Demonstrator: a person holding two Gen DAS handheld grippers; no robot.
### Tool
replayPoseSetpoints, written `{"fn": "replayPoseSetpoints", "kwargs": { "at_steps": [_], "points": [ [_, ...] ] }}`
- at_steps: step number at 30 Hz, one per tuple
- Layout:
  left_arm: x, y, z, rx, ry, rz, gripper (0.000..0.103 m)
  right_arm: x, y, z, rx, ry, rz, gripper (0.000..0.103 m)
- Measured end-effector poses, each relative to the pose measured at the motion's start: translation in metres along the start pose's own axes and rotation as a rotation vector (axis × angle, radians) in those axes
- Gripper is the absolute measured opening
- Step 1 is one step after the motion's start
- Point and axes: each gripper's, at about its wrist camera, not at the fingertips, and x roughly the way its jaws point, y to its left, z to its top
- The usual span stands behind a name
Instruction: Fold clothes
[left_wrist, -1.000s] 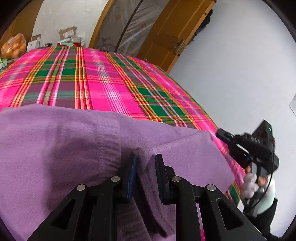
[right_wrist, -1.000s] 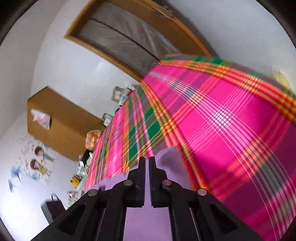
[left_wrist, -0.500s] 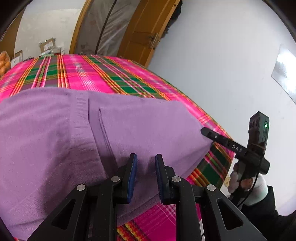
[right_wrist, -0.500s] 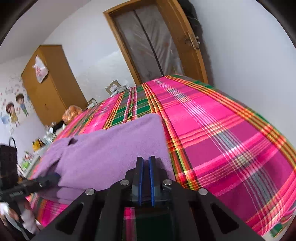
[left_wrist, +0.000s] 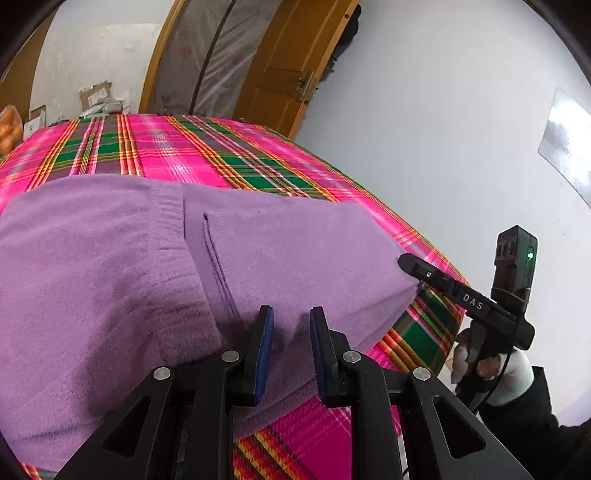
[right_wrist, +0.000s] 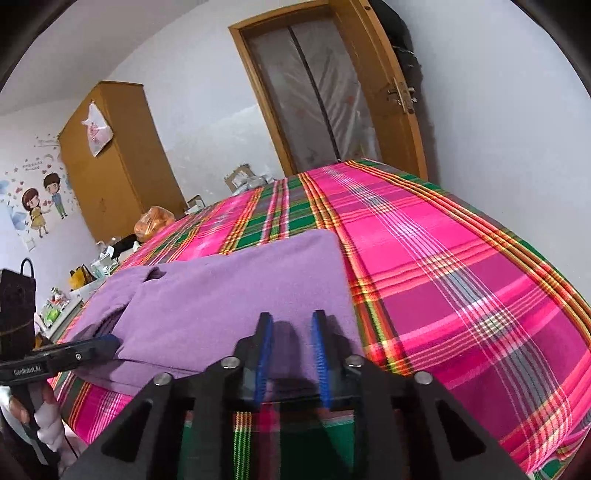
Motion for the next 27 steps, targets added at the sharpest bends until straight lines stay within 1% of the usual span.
{"fn": "replayPoseSetpoints", "kwargs": {
  "at_steps": [2, 4, 7, 9, 10, 12, 15, 17, 22, 24, 25, 27],
  "points": [
    [0.001, 0.001, 0.000, 0.002, -0.005, -0.007, 0.021, 0.000, 0.005, 0.000, -0.022, 0.002, -0.006, 0.033],
    [0.001, 0.002, 0.000, -0.003, -0.006, -0.016, 0.021, -0.001, 0.010, 0.000, -0.044, 0.005, -0.018, 0.037],
    [0.001, 0.004, 0.001, -0.006, -0.006, -0.021, 0.021, -0.006, 0.018, 0.002, -0.075, 0.007, -0.055, 0.036],
    [0.001, 0.003, 0.000, -0.002, -0.009, -0.022, 0.021, -0.013, 0.021, 0.001, -0.091, -0.026, -0.056, 0.036],
    [0.001, 0.003, -0.001, 0.000, -0.009, -0.022, 0.021, -0.013, 0.022, -0.001, -0.101, -0.024, -0.064, 0.036],
    [0.001, 0.004, -0.001, -0.001, -0.009, -0.026, 0.021, -0.009, 0.021, -0.005, -0.122, -0.009, -0.087, 0.032],
    [0.000, 0.005, -0.001, -0.005, -0.007, -0.029, 0.021, -0.005, 0.023, -0.007, -0.135, 0.008, -0.114, 0.031],
    [-0.001, 0.003, -0.001, -0.002, -0.003, -0.022, 0.021, -0.005, 0.027, -0.004, -0.125, 0.018, -0.115, 0.033],
    [-0.009, 0.001, 0.007, 0.004, -0.008, 0.002, 0.021, -0.005, 0.038, 0.005, -0.110, 0.014, -0.052, 0.034],
    [-0.010, 0.005, 0.014, 0.000, -0.015, 0.023, 0.021, 0.007, 0.044, 0.003, -0.141, 0.069, -0.054, 0.034],
    [-0.009, 0.007, 0.018, -0.005, -0.015, 0.033, 0.021, 0.011, 0.046, 0.001, -0.158, 0.077, -0.064, 0.034],
    [-0.009, 0.011, 0.026, -0.016, -0.015, 0.052, 0.021, 0.009, 0.049, 0.002, -0.167, 0.063, -0.067, 0.034]
  ]
}}
